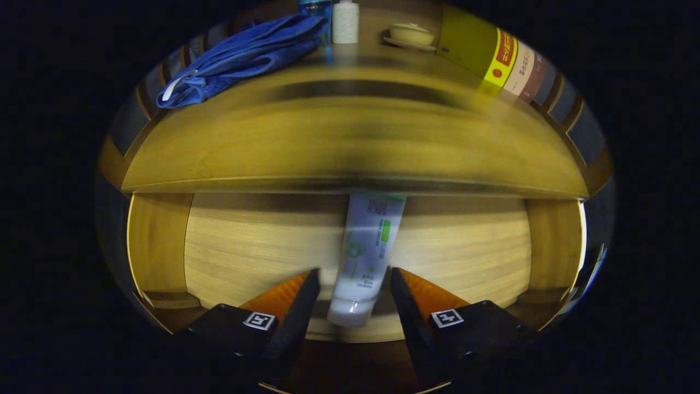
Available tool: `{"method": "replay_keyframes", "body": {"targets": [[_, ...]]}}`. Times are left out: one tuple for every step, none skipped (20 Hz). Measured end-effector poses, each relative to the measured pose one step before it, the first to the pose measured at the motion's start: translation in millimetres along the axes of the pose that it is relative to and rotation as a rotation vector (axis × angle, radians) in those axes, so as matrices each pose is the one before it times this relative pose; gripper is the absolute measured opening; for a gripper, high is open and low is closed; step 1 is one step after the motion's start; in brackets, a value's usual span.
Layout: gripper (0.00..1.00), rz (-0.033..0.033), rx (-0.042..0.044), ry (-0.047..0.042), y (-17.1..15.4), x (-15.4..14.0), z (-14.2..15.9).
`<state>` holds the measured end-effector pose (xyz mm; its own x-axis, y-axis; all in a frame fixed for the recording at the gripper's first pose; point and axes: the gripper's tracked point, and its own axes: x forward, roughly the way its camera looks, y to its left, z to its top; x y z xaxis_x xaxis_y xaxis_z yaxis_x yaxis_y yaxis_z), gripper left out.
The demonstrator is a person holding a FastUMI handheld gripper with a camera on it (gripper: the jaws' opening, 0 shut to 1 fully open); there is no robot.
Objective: Pull open the drawer, take out the items inside it, and place them on the countertop above the cabinet.
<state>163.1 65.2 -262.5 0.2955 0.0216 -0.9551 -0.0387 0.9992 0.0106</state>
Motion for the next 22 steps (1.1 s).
{"method": "replay_keyframes", "body": {"targets": [[0.82, 0.00336, 0.01722, 0.00959, 2.03, 0.95, 0.76], [0.76, -0.00869, 0.01292, -0.00111, -0.32, -2.28, 3.78], [0.69, 0.00468, 0.00795, -0.01313, 2.77, -1.57, 5.52], [0.58, 0.0102, -0.00152, 0.00117, 3.78, -3.97, 3.09], [0.56, 0.00902, 0.00648, -0.00599, 3.89, -4.06, 5.18], [0.54, 0.0117, 0.01277, -0.00901, 5.25, -5.73, 5.89], [0.53, 0.01644, 0.00792, -0.00778, 6.31, -6.44, 6.46], [0.53, 0.01558, 0.00729, -0.0099, 6.33, -7.56, 7.71], [0.52, 0.01239, 0.0082, -0.01181, 6.46, -8.83, 8.93], [0.52, 0.01241, 0.00732, -0.01561, 7.11, -9.35, 10.11], [0.52, 0.01072, 0.00539, -0.01545, 7.09, -9.21, 10.95], [0.49, 0.00961, 0.00444, -0.01481, 8.0, -9.48, 10.66], [0.49, 0.01141, 0.00122, -0.01691, 8.8, -10.87, 11.82], [0.49, 0.00912, -0.00196, -0.01231, 8.94, -9.89, 11.3], [0.49, 0.00746, -0.00346, -0.00778, -8.86, -8.52, -54.89], [0.49, 0.00898, -0.00661, -0.00657, -8.78, -4.99, 41.39], [0.49, 0.00883, -0.01072, -0.00537, -1.06, -0.92, 4.69], [0.49, 0.01, -0.00946, -0.00992, 15.37, -14.53, 1.53], [0.49, 0.01078, -0.0061, -0.0088, 2.8, -8.14, 0.47], [0.49, 0.01294, -0.00488, -0.0071, 2.43, -8.7, -0.84], [0.49, 0.00776, -0.00731, -0.00473, 2.16, -7.64, -0.32], [0.49, 0.00597, -0.01041, -0.00448, 2.44, -6.89, -1.48]]}}
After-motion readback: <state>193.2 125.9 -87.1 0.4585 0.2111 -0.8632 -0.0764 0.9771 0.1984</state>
